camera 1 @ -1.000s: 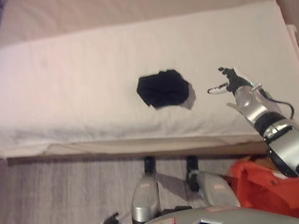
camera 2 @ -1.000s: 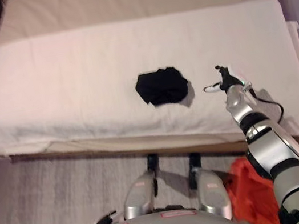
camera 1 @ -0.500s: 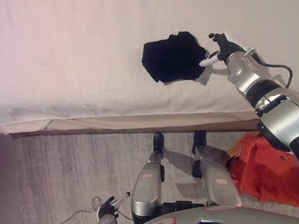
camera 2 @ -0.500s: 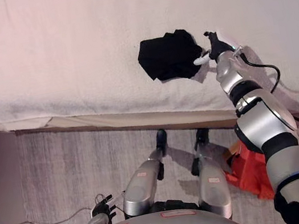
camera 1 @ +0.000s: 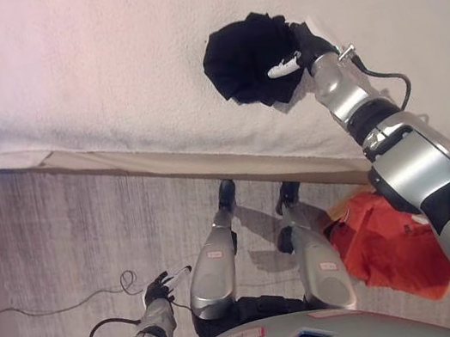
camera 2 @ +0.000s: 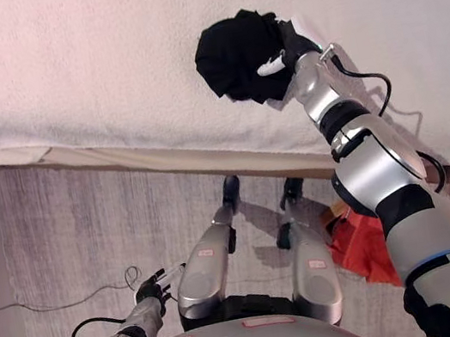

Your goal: Put the clothes on the bed into the basket.

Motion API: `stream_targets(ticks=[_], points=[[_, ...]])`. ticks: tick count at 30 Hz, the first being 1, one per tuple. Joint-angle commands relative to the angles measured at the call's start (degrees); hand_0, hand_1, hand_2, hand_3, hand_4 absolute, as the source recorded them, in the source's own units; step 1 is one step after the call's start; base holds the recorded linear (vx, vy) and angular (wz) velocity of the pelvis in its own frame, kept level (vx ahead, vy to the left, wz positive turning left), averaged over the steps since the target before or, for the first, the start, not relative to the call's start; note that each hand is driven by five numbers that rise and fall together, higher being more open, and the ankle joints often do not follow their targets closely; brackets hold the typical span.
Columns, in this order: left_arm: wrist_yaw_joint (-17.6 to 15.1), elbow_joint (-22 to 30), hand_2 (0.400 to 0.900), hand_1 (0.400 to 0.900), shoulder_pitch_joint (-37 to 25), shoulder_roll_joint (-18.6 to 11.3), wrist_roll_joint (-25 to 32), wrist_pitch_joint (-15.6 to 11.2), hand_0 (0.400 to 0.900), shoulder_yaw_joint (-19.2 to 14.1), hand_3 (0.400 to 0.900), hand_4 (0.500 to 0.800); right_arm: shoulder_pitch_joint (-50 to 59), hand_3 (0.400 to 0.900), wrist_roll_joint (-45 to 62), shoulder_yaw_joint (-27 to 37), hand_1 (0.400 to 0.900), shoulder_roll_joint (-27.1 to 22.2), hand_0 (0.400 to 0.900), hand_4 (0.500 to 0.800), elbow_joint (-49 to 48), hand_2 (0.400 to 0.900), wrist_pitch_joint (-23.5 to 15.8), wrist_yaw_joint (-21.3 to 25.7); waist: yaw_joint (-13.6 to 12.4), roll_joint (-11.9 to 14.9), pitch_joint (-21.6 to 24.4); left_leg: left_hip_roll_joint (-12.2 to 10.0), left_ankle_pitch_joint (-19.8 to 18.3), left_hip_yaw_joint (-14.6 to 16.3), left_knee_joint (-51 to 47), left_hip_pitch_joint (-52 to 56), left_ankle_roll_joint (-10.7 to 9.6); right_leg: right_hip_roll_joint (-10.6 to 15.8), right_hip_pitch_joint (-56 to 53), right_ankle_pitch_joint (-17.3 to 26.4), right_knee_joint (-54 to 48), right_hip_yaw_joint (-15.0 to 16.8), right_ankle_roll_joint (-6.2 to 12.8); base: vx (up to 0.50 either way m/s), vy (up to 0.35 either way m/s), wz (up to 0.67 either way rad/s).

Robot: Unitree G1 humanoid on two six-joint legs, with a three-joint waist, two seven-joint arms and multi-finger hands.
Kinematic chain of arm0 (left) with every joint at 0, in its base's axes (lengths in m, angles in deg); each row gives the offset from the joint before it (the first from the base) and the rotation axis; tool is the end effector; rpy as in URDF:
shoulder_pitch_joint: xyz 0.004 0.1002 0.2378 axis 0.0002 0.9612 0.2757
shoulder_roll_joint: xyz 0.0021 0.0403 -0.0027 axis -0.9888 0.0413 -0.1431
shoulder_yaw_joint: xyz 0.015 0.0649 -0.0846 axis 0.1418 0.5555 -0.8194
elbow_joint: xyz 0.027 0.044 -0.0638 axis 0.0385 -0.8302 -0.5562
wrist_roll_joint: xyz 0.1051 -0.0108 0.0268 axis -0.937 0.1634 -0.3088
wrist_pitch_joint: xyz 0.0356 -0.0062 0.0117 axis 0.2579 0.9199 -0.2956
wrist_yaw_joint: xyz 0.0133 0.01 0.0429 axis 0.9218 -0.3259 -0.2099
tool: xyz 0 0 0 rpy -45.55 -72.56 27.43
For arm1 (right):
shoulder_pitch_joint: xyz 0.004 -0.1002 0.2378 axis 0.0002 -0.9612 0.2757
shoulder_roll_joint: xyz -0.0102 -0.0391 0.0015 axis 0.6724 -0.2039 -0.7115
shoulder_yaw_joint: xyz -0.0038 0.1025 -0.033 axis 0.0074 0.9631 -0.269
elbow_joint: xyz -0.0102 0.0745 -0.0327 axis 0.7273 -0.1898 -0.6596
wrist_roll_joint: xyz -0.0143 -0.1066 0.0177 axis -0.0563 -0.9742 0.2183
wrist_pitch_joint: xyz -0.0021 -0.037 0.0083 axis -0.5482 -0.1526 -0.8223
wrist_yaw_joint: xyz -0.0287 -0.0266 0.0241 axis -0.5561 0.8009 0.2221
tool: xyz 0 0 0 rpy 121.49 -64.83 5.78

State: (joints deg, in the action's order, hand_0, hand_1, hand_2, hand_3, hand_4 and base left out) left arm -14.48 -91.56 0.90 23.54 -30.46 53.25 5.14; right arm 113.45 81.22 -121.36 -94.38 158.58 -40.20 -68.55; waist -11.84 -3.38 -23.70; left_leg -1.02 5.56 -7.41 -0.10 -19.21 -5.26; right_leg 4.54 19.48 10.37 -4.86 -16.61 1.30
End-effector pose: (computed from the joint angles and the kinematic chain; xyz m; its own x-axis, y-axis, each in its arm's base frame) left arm 0.1010 0.2115 -0.1269 0.3422 0.3281 -0.8805 -0.3364 0.9177 0.2113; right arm 0.3805 -0.1659 0.1369 0.9875 -0.1191 -0.1033 -0.0053 0.6299 -0.7767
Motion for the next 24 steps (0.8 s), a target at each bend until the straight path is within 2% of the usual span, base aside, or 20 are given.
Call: stream_targets(ticks=[1,12,13,14,24], points=[[-2.7,-2.1,0.900,0.900,3.0,-4.9,3.0,0.2,0.900,3.7,0.900,0.800,9.3,0.900,2.4,-3.4,0.900,1.3,0.900,0.800,0.9,0.900,-3.4,1.5,-2.3,0.3,-0.4,-1.3,5.8,-2.0,-4.7,-3.1,-1.0,5.6,2.7,-0.7,5.1,3.0,5.90,-0.09,-0.006,0.08],[-3.2,1.9,0.900,0.900,0.4,-4.3,6.3,-0.9,0.900,8.2,0.900,0.800,16.3,0.900,6.2,-6.2,0.900,-2.2,0.900,0.800,2.3,0.900,-4.6,1.9,-4.7,-1.7,-5.9,-0.4,7.8,-5.4,-2.0,-11.9,-1.2,6.7,11.5,-3.3,12.4,0.5,5.30,-0.08,-0.018,0.20],[-3.2,2.2,0.900,0.900,0.0,-4.1,6.6,-1.0,0.900,8.6,0.900,0.800,16.5,0.661,6.7,-6.1,0.661,-2.5,0.661,0.656,2.2,0.661,-4.8,1.9,-4.7,-1.9,-6.0,-0.2,8.0,-5.7,-1.7,-12.6,-1.2,6.9,12.0,-3.3,12.7,0.3,5.27,-0.03,-0.033,0.29],[-3.2,2.4,0.900,0.900,0.0,-3.8,6.7,-1.1,0.900,8.9,0.900,0.800,16.4,0.400,7.5,-5.6,0.400,-3.0,0.400,0.500,2.4,0.400,-5.0,2.2,-4.8,-2.0,-6.0,-0.1,8.0,-6.0,-1.8,-12.9,-1.2,7.0,12.2,-3.4,12.7,0.0,5.32,-0.01,-0.018,0.20],[-4.2,3.3,0.900,0.900,-0.2,-3.3,6.5,-1.0,0.900,10.1,0.900,0.800,15.8,0.400,6.6,-5.4,0.400,-2.8,0.400,0.500,4.2,0.400,-5.4,3.7,-4.3,-1.5,-4.8,0.3,7.1,-5.0,-2.3,-10.5,-0.9,7.0,9.6,-3.2,11.0,0.4,5.33,0.01,0.010,-0.02]])
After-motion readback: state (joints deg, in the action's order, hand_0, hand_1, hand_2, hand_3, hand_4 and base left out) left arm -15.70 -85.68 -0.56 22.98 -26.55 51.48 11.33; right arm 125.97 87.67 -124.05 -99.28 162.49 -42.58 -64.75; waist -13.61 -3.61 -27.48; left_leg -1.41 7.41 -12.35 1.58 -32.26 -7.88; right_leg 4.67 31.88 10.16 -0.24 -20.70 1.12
